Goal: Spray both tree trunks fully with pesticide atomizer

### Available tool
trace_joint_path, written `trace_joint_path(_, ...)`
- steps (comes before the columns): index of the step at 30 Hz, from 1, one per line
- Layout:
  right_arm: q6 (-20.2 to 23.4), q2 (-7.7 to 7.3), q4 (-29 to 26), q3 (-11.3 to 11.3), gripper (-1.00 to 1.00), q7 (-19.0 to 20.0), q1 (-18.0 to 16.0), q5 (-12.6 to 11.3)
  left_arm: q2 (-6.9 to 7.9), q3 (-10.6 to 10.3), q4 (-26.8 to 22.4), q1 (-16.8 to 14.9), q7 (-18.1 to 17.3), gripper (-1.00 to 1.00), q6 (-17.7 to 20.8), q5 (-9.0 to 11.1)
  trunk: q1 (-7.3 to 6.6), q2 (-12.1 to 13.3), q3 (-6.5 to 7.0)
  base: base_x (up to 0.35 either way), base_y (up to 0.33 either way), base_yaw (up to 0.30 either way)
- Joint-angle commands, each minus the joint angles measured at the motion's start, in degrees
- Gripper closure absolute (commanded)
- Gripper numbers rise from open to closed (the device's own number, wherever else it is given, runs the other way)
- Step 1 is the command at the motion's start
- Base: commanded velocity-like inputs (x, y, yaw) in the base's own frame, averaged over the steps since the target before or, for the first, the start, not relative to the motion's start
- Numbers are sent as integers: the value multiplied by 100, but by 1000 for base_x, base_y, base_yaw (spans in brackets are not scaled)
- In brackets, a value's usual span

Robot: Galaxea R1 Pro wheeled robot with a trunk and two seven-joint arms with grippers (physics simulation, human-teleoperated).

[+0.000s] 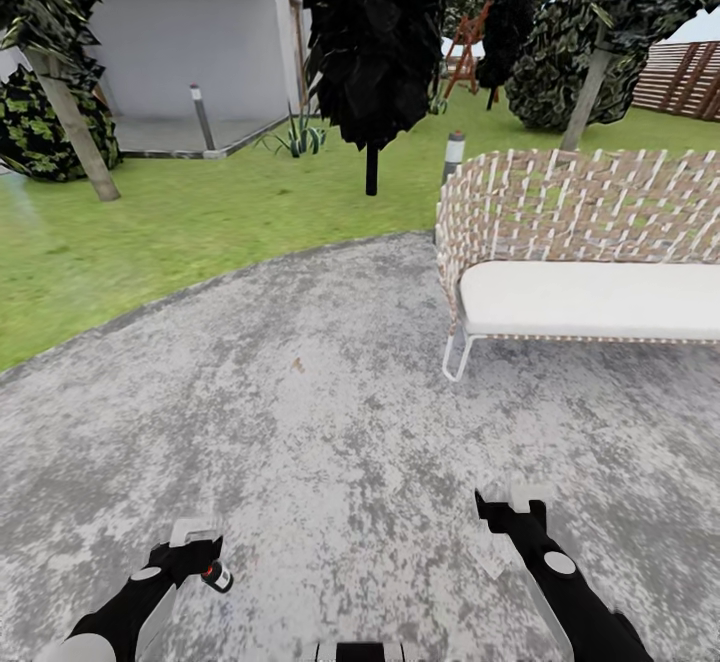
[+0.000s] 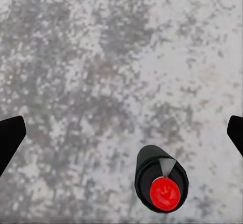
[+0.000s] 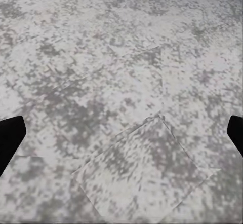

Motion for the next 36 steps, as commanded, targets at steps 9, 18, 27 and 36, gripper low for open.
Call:
trace_joint_path(9,-20,0,3,-3,-100,2,-2,-6,-19,15,55,6,-5,-100,-787,-57,19,-13,-204,0,0,0)
trace_joint_path(18,-17,0,3,-2,-100,2,-2,-6,-19,15,56,6,-3,-100,-831,-69,19,-13,-205,-57,0,-112)
trace_joint_path(27,-17,0,3,-2,-100,2,-2,-6,-19,15,56,6,-5,-100,-829,-69,19,-13,-205,-161,0,-26)
trace_joint_path(36,-17,0,2,-2,-100,2,-2,-6,-14,15,56,7,-5,-100,-845,-72,22,-14,-228,-7,0,-1)
